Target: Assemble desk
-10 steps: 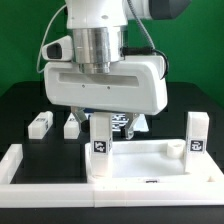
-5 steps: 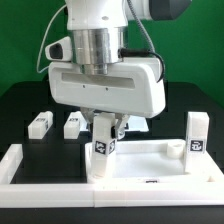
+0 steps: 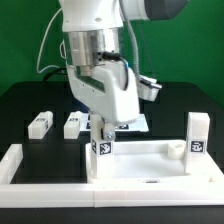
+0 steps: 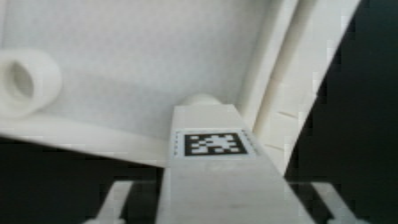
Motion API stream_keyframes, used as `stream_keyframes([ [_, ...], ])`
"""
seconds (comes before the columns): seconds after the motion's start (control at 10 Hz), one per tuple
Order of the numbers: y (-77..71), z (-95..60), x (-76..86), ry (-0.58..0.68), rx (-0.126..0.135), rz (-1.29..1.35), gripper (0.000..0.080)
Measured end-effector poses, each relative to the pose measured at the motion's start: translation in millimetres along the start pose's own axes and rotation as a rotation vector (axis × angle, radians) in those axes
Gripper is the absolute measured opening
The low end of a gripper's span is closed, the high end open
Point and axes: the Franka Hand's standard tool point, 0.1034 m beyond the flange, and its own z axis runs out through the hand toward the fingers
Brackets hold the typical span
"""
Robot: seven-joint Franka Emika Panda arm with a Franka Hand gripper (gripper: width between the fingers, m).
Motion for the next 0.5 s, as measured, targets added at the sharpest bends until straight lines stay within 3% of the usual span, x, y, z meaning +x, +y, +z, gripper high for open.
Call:
stream_keyframes([
  [0.2, -2.4, 0.9, -2.0, -0.028, 0.029, 0.244, 0.029],
  [0.5, -2.2, 1.0, -2.1, -0.025, 0.028, 0.193, 0.029],
])
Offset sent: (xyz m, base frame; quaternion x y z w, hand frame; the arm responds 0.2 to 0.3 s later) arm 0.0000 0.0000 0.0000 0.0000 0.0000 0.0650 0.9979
